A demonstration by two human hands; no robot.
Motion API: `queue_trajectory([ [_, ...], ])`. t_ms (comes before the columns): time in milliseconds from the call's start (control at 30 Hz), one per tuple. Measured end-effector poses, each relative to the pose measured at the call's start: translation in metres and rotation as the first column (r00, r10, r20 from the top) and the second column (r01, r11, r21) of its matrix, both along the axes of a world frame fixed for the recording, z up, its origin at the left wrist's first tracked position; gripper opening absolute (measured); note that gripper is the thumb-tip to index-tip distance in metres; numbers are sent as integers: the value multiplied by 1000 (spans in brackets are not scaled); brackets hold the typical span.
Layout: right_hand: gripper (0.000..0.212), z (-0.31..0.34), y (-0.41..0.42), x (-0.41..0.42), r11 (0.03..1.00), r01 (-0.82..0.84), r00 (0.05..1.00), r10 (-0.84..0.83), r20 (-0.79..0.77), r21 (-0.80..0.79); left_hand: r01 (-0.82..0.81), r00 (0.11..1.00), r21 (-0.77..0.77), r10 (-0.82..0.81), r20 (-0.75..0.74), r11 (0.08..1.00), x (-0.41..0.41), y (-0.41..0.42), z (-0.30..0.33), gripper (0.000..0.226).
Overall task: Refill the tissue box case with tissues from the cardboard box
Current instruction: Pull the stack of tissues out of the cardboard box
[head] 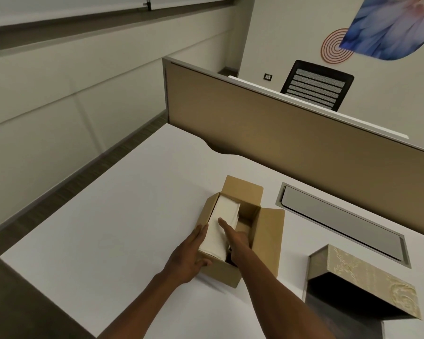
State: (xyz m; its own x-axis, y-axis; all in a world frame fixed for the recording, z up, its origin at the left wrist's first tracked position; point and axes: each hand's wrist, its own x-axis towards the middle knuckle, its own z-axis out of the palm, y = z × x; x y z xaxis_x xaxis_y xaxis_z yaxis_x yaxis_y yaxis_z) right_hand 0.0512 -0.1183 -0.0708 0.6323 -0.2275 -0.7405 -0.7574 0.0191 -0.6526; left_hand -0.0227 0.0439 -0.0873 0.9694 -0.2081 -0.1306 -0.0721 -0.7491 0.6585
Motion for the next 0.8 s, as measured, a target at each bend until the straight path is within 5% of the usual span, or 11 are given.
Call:
queue_trajectory([
  [433,73,-7,-7,10,993,-29,999,31,-21,113,2,1000,11,-2,-8,1000,-1,0,0,102],
  [633,82,-15,0,0,987,-68,996,76,56,-143,2,1000,20,-2,-3,1000,-1,2,-1,104],
  [800,99,-16,4,0,978,-92,993,105,62,-190,3,1000,14,-3,6,1000,-1,1,0,102],
])
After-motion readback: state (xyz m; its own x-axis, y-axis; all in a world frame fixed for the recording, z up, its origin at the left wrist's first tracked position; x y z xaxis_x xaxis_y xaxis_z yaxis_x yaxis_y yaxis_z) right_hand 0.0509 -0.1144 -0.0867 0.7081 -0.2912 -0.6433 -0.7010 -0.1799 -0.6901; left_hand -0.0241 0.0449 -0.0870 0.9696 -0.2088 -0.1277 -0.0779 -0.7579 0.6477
